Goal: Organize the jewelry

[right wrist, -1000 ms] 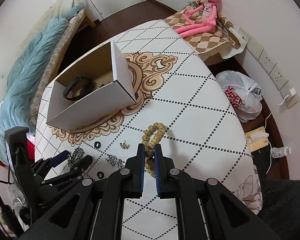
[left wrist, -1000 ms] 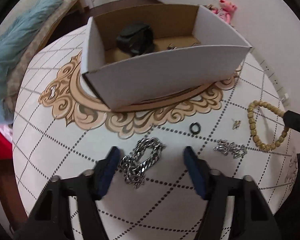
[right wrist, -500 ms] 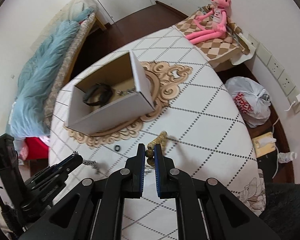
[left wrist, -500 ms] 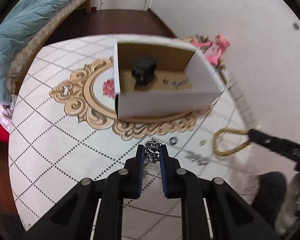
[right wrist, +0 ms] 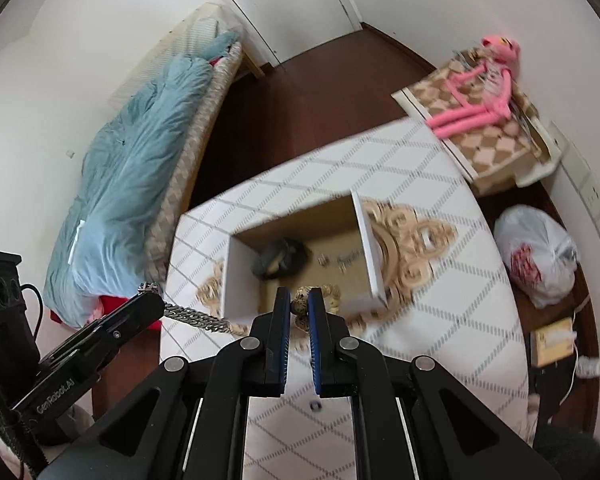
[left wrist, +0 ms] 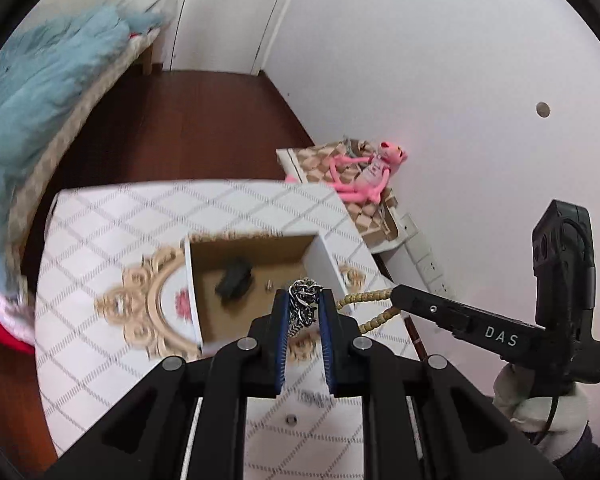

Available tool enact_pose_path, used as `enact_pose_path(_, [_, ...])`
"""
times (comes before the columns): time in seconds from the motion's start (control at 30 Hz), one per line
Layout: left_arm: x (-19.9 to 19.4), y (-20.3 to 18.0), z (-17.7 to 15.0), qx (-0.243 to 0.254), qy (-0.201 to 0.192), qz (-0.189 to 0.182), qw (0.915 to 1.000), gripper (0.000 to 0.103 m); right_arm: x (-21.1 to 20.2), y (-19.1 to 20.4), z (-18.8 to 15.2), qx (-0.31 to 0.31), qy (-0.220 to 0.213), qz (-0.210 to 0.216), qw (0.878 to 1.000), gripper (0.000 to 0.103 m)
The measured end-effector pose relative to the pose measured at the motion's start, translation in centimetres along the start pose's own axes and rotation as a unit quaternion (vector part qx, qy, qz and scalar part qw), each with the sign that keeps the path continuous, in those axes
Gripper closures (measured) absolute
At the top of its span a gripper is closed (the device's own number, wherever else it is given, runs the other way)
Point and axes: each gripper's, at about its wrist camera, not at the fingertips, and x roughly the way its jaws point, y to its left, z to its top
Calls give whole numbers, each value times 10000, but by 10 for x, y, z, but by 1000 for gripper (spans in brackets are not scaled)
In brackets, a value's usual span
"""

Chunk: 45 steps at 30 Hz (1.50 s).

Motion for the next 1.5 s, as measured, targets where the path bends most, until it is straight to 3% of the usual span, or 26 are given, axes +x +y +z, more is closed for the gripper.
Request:
enact_pose_path(0.1, [10,1,15,17,25,9,10000,92,9,8,22,-102,36,-7,9999,94])
enact_pose_path(0.3, [50,18,24,-103,470,93,9988,91,40,14,47,-212,306,-4,9993,94])
enact_pose_path(0.43, [76,33,17,-330,895,489,9942,89,68,14,51,-189,627,94,9978,94])
enact_pose_path(0.6, [84,54,12,-555,950,949,9894,84,98,16,51,-173,972,243,9948,94])
enact_pose_path(0.63, [84,57,12,-574,939,1067,9882,76,104,15,51,-166,1061,260,9939,94])
enact_pose_path(0.67, [85,60,12,-578,921,1158,9873,57,108,14,51,-140,1104,228,9935,94])
enact_pose_path(0.73, [82,64,11,-593,841,1324,9858,32,122,8,51,-228,1309,-5,9911,93])
enact_pose_path(0.8, [78,66,12,-553,733,1505,9843,31,134,2,49,-286,1536,-323,9872,92])
enact_pose_path(0.9, [78,67,12,-443,728,1817,9797,27,138,-8,46,-312,1614,-621,9844,61])
enact_pose_path(0.93, [79,66,11,-394,733,1948,9773,14,135,-9,45,-402,1549,-762,9842,50])
enact_pose_path(0.97, [79,66,10,-344,711,2059,9754,7,132,-8,43,-488,1478,-821,9844,49])
enact_pose_path(1.03, [78,65,7,-293,629,2146,9742,7,125,-5,40,-638,1399,-928,9837,47])
enact_pose_path(1.13, [76,64,0,-288,556,2266,9720,5,115,5,30,-1045,1118,-1369,9787,21])
enact_pose_path(1.3, [72,60,-12,-208,438,2517,9666,2,106,7,16,-1354,855,-1999,9666,6])
enact_pose_path(1.5, [66,54,-23,-221,451,2546,9657,2,101,3,5,-1354,685,-2219,9632,5])
